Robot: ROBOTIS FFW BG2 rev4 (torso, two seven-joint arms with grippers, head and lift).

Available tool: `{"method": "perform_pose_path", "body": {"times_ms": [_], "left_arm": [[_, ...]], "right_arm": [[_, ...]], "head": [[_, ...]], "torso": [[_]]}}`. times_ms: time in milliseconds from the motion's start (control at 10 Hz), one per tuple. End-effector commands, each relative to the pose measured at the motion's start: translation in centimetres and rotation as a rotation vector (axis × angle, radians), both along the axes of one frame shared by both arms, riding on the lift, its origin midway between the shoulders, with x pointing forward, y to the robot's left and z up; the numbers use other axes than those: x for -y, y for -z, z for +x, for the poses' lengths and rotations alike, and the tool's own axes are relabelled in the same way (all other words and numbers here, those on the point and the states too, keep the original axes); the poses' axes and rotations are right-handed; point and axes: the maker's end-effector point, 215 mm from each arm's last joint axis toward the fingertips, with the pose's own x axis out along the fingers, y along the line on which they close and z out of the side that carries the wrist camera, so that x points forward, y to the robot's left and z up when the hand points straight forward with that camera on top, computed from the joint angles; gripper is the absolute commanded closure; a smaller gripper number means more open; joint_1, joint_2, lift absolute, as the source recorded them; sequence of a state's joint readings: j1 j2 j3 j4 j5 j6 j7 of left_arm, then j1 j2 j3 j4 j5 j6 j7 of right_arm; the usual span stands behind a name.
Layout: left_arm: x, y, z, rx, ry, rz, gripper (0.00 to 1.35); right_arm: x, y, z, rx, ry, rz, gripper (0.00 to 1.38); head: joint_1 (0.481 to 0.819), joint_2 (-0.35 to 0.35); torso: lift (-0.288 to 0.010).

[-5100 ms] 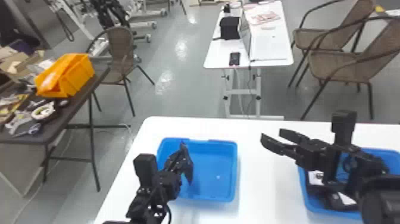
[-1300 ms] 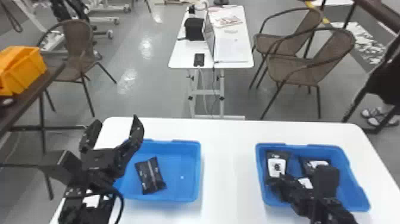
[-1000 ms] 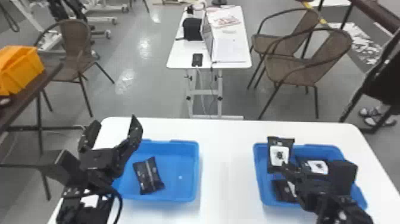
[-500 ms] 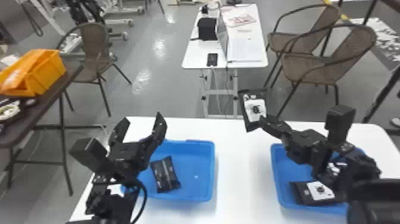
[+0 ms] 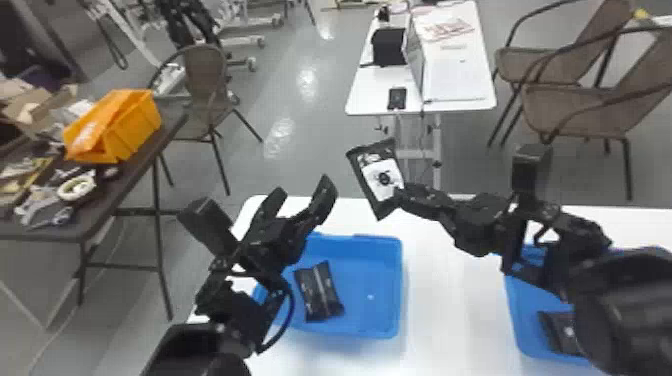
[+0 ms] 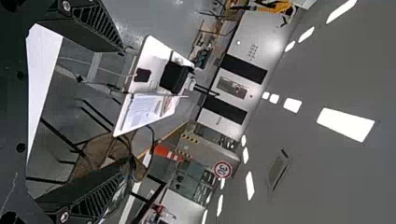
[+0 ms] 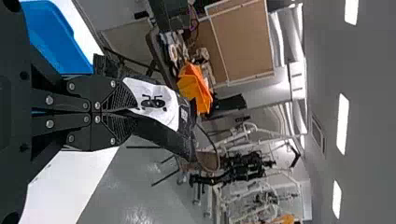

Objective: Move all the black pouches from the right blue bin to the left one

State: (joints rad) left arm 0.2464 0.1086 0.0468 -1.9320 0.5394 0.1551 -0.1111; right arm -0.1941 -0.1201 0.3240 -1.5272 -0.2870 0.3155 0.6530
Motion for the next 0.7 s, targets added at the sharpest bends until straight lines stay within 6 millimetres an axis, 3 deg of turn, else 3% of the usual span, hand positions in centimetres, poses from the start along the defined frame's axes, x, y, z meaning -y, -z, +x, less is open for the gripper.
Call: {"method": "perform_pose_path", "body": {"times_ms": [0,300,600], "left_arm": [[0.6,-0.4,0.5,-0.008,0.029,-0.03,0.09],[1.8,-0.2,1.1,-0.05,0.124,-0.087,0.09],[4.1,-0.2,1.2,-0.093,0.236,-0.164,0.09]], "right_arm": [[-2.9,-0.1,-1.0,-0.029,-0.079,0.036,1.28],[-5.3,-0.7,-1.9,-0.044,-0.165,0.064,1.28],[-5.3,-0.6,-1.8,-0.049,-0.166,0.065,1.28]], "head": [[0.695,0.259],[0.695,0.295],[0.695,0.294]], "torso": [[0.01],[0.01],[0.01]]}}
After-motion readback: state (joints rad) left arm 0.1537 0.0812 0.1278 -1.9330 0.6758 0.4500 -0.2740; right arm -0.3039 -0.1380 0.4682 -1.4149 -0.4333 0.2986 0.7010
